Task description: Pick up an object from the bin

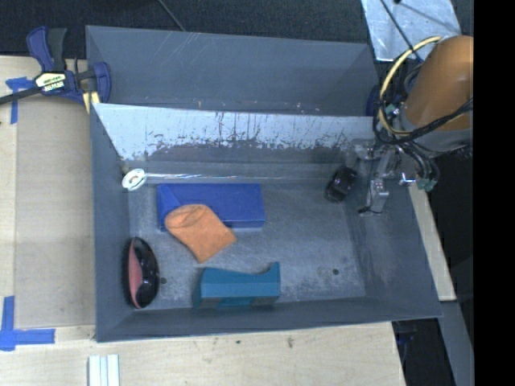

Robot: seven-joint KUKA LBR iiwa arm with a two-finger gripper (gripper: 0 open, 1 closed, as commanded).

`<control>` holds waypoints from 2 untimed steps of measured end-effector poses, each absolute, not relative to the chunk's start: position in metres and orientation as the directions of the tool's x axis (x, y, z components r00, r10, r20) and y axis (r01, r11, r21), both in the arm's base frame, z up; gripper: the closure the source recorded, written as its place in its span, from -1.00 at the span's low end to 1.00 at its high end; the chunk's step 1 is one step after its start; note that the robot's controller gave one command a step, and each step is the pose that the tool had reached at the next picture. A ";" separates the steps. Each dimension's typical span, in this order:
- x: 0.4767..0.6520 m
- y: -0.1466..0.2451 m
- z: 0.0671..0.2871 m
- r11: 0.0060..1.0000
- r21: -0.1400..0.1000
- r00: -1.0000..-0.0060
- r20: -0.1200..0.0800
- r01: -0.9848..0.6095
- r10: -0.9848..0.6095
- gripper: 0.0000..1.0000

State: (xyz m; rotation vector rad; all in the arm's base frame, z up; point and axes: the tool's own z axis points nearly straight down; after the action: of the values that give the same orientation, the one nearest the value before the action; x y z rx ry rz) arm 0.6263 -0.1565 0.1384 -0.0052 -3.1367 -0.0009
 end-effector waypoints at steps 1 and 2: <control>0.628 -0.156 0.144 1.000 -0.001 -1.000 -0.003 0.001 0.001 -1.00; 0.627 -0.151 0.128 0.998 -0.003 -0.998 -0.008 -0.061 -0.061 -1.00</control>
Offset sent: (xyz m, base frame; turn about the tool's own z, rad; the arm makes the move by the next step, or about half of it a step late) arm -0.0054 0.0153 -0.0389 -0.1499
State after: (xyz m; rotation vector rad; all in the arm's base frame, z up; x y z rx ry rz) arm 0.6269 -0.1506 0.1277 0.0967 -3.1484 0.0043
